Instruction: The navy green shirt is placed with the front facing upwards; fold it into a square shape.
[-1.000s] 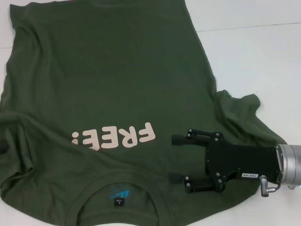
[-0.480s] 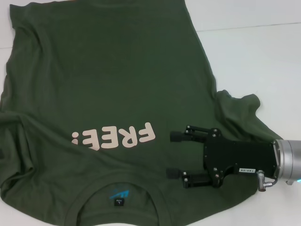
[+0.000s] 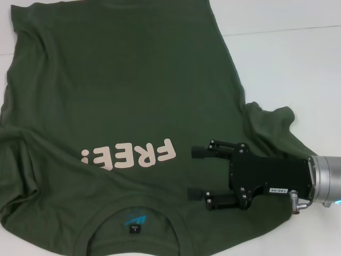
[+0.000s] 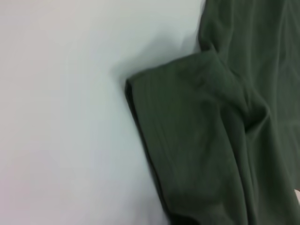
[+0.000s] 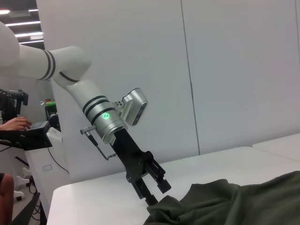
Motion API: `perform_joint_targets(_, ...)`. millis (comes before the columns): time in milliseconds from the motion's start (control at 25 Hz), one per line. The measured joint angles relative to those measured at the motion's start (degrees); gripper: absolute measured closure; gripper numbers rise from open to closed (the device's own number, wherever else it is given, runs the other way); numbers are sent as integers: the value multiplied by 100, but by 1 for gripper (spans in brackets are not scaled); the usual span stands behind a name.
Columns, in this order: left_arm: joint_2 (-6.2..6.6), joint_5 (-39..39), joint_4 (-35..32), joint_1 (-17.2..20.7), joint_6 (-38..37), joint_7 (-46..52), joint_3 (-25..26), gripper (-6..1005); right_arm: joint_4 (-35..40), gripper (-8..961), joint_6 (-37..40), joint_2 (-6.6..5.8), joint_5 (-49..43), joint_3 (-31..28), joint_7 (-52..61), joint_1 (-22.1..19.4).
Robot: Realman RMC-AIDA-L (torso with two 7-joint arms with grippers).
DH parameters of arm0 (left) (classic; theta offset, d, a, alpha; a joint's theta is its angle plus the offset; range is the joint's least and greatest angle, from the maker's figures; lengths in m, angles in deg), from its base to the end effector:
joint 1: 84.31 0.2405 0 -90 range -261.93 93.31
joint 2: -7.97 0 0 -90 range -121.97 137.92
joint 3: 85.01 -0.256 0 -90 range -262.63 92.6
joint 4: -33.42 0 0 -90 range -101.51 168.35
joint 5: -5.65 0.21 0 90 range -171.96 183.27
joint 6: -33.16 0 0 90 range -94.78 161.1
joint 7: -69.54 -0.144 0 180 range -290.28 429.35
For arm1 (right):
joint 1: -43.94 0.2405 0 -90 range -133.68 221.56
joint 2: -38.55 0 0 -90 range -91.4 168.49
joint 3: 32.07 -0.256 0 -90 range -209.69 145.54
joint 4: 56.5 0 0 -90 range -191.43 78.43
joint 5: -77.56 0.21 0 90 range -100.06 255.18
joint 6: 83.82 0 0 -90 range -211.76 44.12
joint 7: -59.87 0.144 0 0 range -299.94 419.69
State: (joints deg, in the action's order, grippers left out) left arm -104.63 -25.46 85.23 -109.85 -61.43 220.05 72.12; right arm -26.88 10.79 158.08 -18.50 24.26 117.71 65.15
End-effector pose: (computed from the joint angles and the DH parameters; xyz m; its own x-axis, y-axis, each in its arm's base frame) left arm -0.3686 0.2863 0.0993 -0.1979 0.9073 0.3710 0.9681 0.2403 -0.0713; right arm 0.2665 0.2641 -0.0368 0.7627 -0.1546 -0.6280 -0.2731 -0.9572 -0.0961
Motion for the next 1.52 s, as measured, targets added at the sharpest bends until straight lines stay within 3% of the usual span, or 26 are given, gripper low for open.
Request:
perform_joint_targets(80,-1,-13,-71,3,-70,8,50,188,0,71,-8,0,0,0,0,-1)
perform_joint_targets(240,0,-13,-231,-14,-79,61,55,173,0,71,-18,-1,0,0,0,7)
perform_joint_targets(1520,-51,-26,-632,-212,168,98,44,172,0,68,-22,-16,0,0,0,-11)
